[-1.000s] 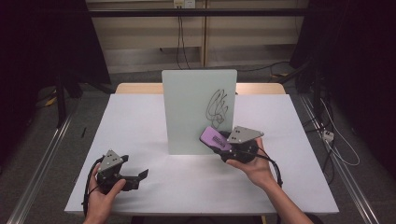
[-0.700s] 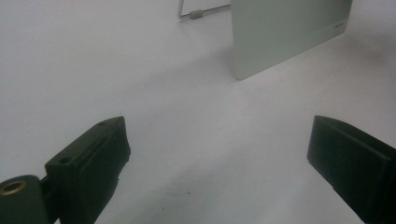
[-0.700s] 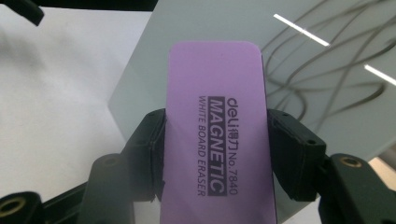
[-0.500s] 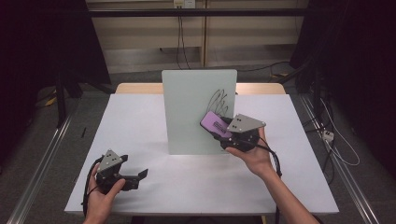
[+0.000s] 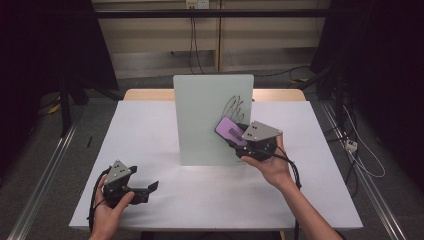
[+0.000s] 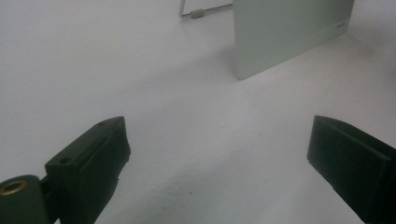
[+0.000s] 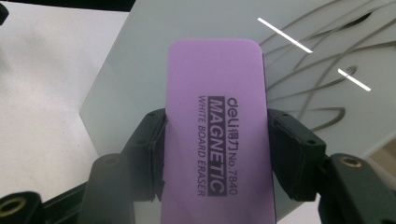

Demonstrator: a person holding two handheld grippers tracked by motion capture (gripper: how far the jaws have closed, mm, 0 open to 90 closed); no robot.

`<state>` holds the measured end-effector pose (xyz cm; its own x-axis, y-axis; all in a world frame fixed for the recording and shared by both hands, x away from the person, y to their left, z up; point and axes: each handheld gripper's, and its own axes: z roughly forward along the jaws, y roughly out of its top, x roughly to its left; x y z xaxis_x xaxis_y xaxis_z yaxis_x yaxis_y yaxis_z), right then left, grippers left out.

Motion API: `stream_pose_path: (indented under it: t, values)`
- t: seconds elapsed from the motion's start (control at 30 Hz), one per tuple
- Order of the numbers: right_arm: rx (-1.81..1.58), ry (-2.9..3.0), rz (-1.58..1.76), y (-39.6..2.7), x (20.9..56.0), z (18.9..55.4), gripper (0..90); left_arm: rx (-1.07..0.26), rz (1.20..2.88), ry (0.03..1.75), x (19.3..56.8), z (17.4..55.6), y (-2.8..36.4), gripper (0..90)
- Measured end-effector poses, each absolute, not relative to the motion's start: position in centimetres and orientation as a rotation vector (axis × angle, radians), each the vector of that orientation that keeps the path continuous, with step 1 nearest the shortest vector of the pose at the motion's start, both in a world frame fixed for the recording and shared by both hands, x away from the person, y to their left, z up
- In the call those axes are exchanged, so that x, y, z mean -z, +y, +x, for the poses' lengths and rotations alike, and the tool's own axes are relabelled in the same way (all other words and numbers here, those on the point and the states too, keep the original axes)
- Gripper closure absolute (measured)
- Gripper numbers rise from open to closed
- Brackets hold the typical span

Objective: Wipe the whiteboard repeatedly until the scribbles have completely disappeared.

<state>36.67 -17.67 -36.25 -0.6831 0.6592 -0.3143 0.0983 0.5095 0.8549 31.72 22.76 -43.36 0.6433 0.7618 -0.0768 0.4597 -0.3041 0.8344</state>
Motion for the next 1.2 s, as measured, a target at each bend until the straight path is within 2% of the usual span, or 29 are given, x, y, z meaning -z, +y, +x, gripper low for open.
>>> stream_pose_path:
  t: [0.8, 1.2]
  values:
    - [-1.209, 1.991, 0.71, -19.8, 31.0, 38.5, 42.0, -0.423, 1.951, 0.961, 43.3, 31.7, 22.8, 5.6]
    - [-1.206, 2.026, 0.702, -19.0, 33.8, 38.1, 42.0, -0.42, 1.954, 0.958, 43.3, 31.6, 22.8, 5.6]
